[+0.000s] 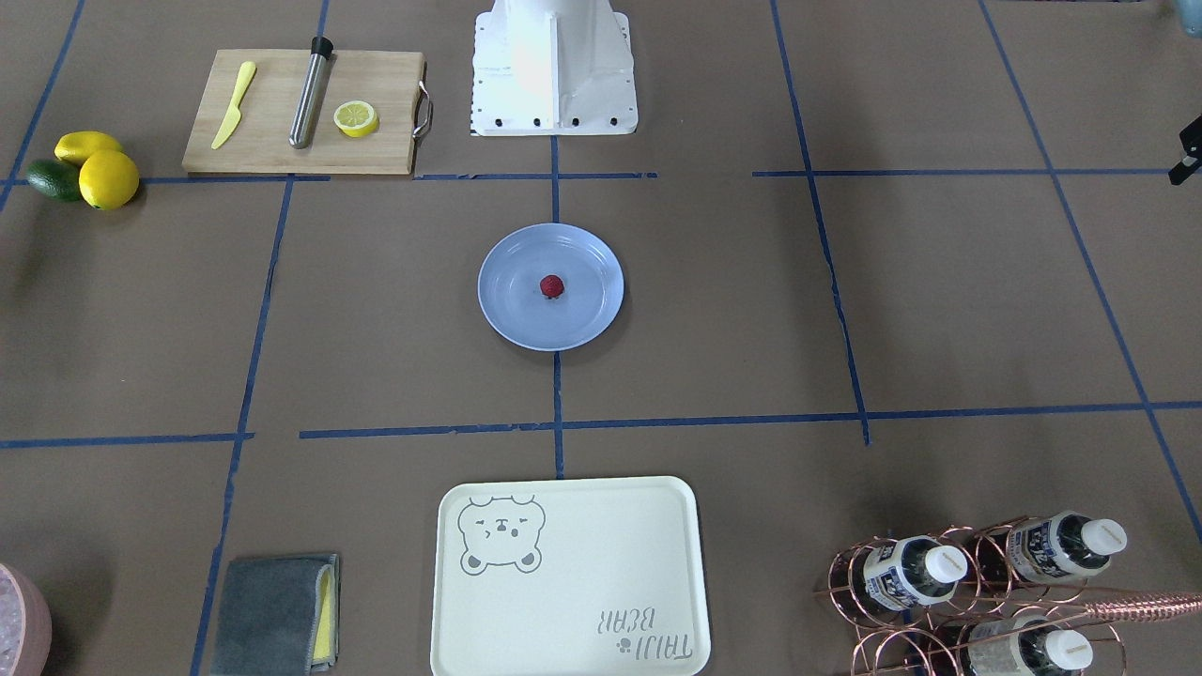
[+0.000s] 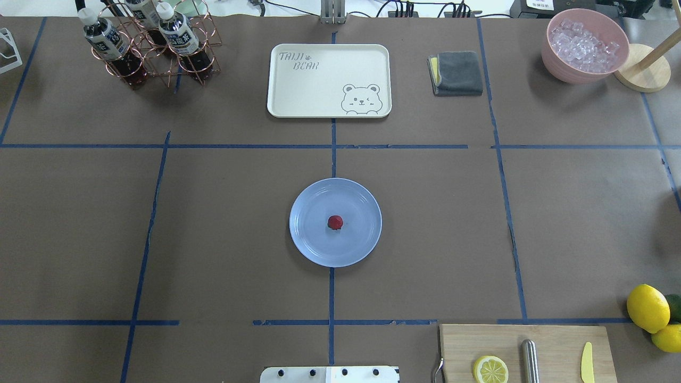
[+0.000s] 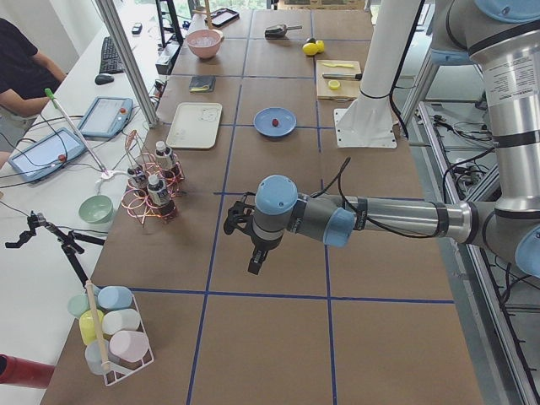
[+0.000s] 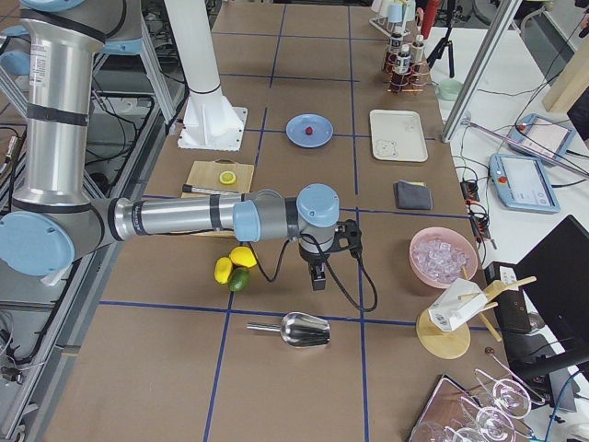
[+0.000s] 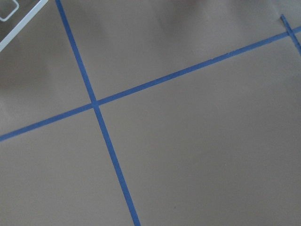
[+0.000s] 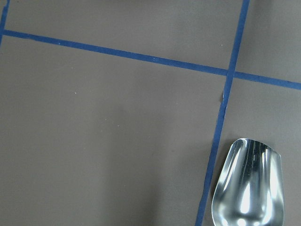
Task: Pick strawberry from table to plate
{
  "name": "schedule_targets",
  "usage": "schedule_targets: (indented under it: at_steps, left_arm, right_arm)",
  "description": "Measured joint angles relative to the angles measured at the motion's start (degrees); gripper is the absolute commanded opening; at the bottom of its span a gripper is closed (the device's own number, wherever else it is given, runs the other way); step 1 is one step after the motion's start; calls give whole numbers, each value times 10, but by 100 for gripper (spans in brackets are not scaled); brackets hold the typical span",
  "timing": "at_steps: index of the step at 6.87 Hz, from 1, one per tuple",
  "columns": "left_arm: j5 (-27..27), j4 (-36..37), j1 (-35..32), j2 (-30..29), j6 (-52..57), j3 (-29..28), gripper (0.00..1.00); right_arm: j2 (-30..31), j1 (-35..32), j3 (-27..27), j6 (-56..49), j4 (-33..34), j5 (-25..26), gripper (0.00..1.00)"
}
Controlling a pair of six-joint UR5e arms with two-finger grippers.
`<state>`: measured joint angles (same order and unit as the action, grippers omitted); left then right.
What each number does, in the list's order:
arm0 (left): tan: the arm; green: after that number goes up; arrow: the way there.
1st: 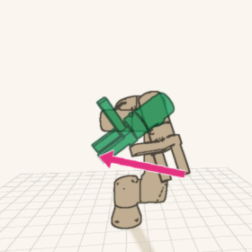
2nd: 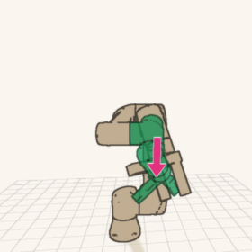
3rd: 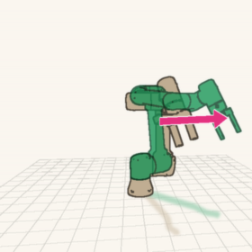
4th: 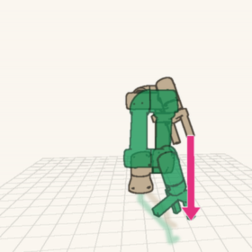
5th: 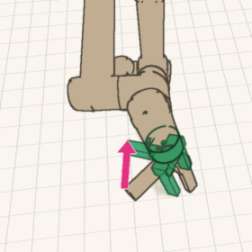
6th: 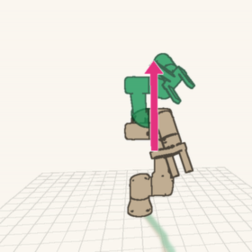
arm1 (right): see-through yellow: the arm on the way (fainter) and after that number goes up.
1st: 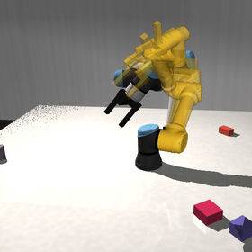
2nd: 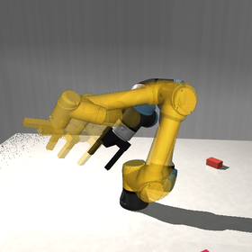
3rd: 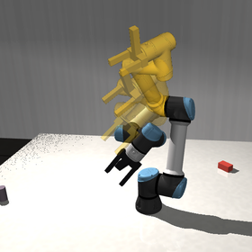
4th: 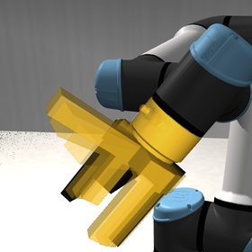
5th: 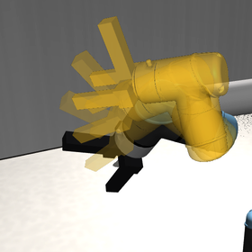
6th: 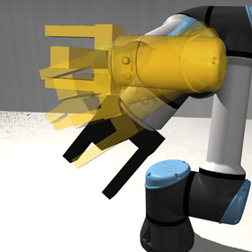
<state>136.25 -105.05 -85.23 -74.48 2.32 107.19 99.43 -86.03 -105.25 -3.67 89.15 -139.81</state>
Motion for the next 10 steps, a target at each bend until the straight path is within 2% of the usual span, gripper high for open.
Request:
schedule_targets:
  at_steps: [2, 4, 5, 7, 8, 10]
  left_arm:
    - [-15, -28, 0, 3, 3, -27, 100]
    - [-17, -60, 3, -2, 4, -41, 100]
    - [-11, -20, 7, -14, 7, -30, 100]
    - [-2, 152, 4, -58, 11, -4, 100]
    - [-7, 184, 1, -68, 12, -2, 100]
    - [-27, 167, 0, -71, 12, -5, 100]
  right_arm:
    - [2, -2, 0, -3, -1, -3, 100]
    - [1, -2, 0, -2, -3, 16, 100]
    - [0, -2, 0, -1, -4, 34, 100]
    - [0, -1, 3, 3, -4, 45, 100]
    - [-1, -1, 6, 5, -5, 45, 100]
    - [0, -1, 12, 6, -7, 45, 100]
